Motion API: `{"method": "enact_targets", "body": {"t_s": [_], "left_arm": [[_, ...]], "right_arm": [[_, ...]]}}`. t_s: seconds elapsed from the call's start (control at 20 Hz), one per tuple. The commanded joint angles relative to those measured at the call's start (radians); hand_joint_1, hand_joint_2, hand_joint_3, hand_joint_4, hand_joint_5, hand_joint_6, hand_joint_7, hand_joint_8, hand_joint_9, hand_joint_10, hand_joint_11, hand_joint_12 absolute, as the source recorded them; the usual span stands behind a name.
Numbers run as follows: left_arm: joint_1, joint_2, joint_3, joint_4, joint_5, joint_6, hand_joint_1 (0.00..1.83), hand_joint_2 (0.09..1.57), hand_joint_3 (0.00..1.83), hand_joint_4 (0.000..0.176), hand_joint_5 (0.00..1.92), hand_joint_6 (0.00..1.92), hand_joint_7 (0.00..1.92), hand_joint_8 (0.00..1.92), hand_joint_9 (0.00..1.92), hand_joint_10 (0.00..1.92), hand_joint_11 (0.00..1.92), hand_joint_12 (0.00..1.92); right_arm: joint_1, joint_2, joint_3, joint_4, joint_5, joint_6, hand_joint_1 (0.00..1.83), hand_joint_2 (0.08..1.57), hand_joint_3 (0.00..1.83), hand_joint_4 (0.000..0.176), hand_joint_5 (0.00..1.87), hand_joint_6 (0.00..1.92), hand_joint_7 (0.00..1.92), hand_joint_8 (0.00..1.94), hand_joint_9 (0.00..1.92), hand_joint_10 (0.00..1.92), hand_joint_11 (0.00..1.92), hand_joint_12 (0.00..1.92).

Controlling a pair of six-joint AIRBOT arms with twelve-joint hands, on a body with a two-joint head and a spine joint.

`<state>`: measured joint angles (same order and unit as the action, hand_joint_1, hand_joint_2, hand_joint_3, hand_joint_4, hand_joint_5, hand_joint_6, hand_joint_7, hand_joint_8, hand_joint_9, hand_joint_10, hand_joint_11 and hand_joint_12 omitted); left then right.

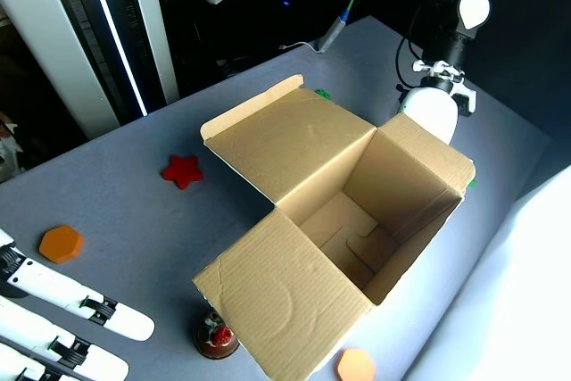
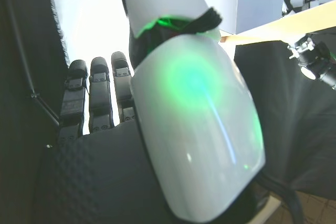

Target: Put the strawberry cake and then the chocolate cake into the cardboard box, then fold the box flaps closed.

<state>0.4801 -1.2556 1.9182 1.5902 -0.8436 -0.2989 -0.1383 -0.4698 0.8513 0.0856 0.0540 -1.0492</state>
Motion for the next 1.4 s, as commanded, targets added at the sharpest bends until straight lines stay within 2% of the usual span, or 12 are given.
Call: {"method": "enact_targets", "body": {"t_s": [0.0, 0.45, 0.65, 0.85, 0.9, 0.95, 1.0, 1.05, 1.1, 1.2, 1.3, 1.35], "left_arm": [[-0.001, 0.004, 0.003, -0.062, -0.005, 0.004, 1.22, 0.98, 0.00, 0.081, 0.05, 0.00, 0.00, 0.00, 0.06, 0.01, 0.00, 0.45], [0.000, -0.027, 0.039, -0.062, 0.000, 0.025, 1.22, 0.99, 0.00, 0.082, 0.05, 0.00, 0.02, 0.00, 0.09, 0.01, 0.00, 0.64], [-0.002, -0.039, 0.062, -0.062, -0.003, 0.033, 1.20, 1.00, 0.00, 0.091, 0.09, 0.01, 0.06, 0.00, 0.15, 0.02, 0.00, 0.87], [-0.001, -0.039, 0.061, -0.062, -0.004, 0.040, 1.24, 1.01, 0.00, 0.095, 0.22, 0.03, 0.19, 0.02, 0.38, 0.09, 0.01, 1.37], [-0.001, -0.039, 0.061, -0.062, -0.004, 0.040, 1.25, 1.00, 0.00, 0.103, 0.29, 0.02, 0.24, 0.02, 0.42, 0.28, 0.09, 1.51], [-0.001, -0.039, 0.062, -0.062, -0.004, 0.040, 1.29, 1.02, 0.00, 0.102, 0.42, 0.02, 0.35, 0.04, 0.28, 0.95, 0.24, 1.72], [-0.001, -0.039, 0.063, -0.062, -0.004, 0.040, 1.30, 1.02, 0.00, 0.105, 0.49, 0.03, 0.42, 0.06, 0.20, 1.28, 0.29, 1.80], [-0.001, -0.039, 0.064, -0.062, -0.005, 0.040, 1.30, 1.02, 0.00, 0.106, 0.50, 0.03, 0.43, 0.06, 0.17, 1.39, 0.30, 1.82], [-0.001, -0.039, 0.064, -0.062, -0.006, 0.040, 1.30, 1.06, 0.00, 0.099, 0.55, 0.12, 0.39, 0.36, 0.20, 1.44, 0.32, 1.86], [-0.002, -0.038, 0.065, -0.062, -0.008, 0.040, 1.32, 1.10, 0.00, 0.045, 0.33, 1.03, 0.15, 1.31, 0.21, 1.69, 0.35, 1.92], [-0.002, -0.036, 0.065, -0.063, -0.009, 0.036, 1.35, 1.12, 0.01, 0.000, 0.30, 1.40, 0.14, 1.66, 0.25, 1.88, 0.41, 1.92], [-0.003, -0.034, 0.064, -0.063, -0.010, 0.033, 1.35, 1.13, 0.01, 0.000, 0.30, 1.48, 0.15, 1.72, 0.28, 1.91, 0.43, 1.92]], "right_arm": [[0.010, 0.015, 0.002, 0.001, 0.105, -0.004, 1.21, 1.03, 0.00, 0.055, 0.00, 0.00, 0.00, 0.00, 0.00, 0.00, 0.02, 0.01], [0.010, 0.015, -0.001, 0.001, 0.105, -0.004, 1.18, 1.04, 0.01, 0.065, 0.00, 0.00, 0.00, 0.00, 0.01, 0.00, 0.00, 0.00], [0.010, 0.015, -0.002, 0.001, 0.105, -0.004, 1.17, 1.04, 0.01, 0.068, 0.00, 0.00, 0.00, 0.00, 0.00, 0.00, 0.00, 0.00], [0.009, 0.015, -0.003, 0.001, 0.105, -0.004, 1.16, 1.04, 0.01, 0.066, 0.00, 0.00, 0.00, 0.00, 0.00, 0.00, 0.01, 0.00], [0.009, 0.015, -0.004, 0.001, 0.105, -0.004, 1.16, 1.04, 0.01, 0.065, 0.00, 0.00, 0.00, 0.00, 0.00, 0.00, 0.01, 0.01], [0.009, 0.015, -0.005, 0.001, 0.105, -0.004, 1.14, 1.05, 0.01, 0.066, 0.00, 0.00, 0.00, 0.00, 0.00, 0.00, 0.00, 0.00], [0.009, 0.015, -0.005, 0.001, 0.105, -0.004, 1.14, 1.05, 0.01, 0.067, 0.00, 0.00, 0.00, 0.00, 0.01, 0.00, 0.00, 0.00], [0.009, 0.015, -0.006, 0.001, 0.105, -0.004, 1.14, 1.05, 0.01, 0.067, 0.00, 0.00, 0.00, 0.00, 0.01, 0.00, 0.00, 0.00], [0.009, 0.015, -0.006, 0.001, 0.105, -0.004, 1.15, 1.05, 0.01, 0.068, 0.00, 0.00, 0.00, 0.00, 0.01, 0.01, 0.00, 0.00], [0.008, 0.015, -0.007, 0.001, 0.105, -0.004, 1.14, 1.05, 0.01, 0.062, 0.00, 0.00, 0.00, 0.00, 0.02, 0.01, 0.03, 0.01], [0.007, 0.015, -0.008, 0.001, 0.105, -0.005, 1.13, 1.06, 0.01, 0.063, 0.00, 0.00, 0.00, 0.00, 0.02, 0.01, 0.03, 0.02], [0.007, 0.015, -0.008, 0.001, 0.105, -0.005, 1.13, 1.05, 0.01, 0.067, 0.00, 0.00, 0.00, 0.00, 0.02, 0.01, 0.02, 0.02]]}}
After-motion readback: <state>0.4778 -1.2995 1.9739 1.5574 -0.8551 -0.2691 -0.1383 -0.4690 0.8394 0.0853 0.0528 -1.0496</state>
